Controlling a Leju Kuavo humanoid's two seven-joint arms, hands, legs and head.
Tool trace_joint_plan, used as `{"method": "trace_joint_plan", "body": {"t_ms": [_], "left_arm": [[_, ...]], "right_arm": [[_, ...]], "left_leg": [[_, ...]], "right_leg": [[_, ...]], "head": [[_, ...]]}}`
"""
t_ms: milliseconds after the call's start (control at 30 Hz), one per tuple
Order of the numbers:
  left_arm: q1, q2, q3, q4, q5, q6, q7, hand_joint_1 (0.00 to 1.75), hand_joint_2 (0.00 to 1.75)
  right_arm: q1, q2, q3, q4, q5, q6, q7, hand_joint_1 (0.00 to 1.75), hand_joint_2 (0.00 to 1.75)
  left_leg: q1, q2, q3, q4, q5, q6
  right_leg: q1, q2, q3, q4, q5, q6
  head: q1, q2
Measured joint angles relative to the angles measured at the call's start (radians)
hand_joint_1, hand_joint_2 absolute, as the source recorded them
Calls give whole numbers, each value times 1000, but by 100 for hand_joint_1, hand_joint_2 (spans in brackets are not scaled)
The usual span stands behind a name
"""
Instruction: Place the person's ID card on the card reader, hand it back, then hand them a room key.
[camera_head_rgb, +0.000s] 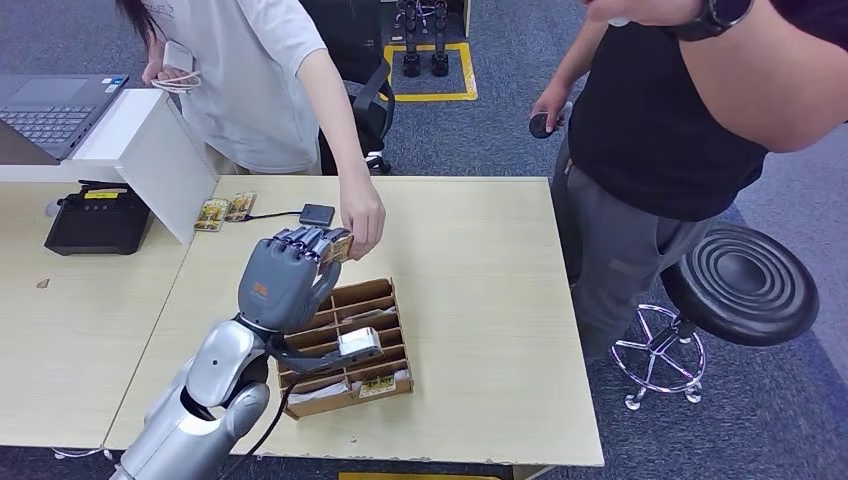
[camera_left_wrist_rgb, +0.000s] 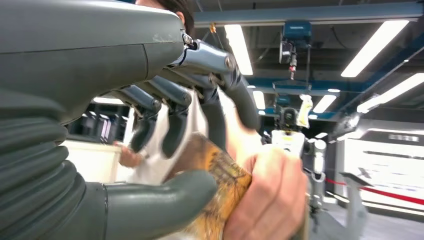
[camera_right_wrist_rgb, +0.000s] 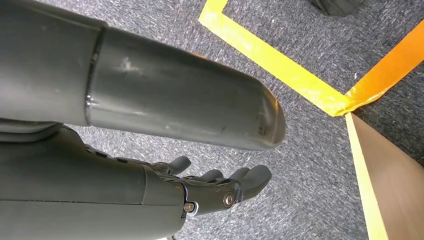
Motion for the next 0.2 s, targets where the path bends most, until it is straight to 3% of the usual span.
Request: {"method": "trace_joint_plan", "body": {"t_ms": [200], "left_arm": [[43,1,3,0,39,61,-2,0,175]], "right_arm": [[-1,1,0,-1,1,1,4,0,0]], "left_leg": [[0,0,0,0,0,0]], "right_leg": [[0,0,0,0,0,0]], "head": [[0,0]]}}
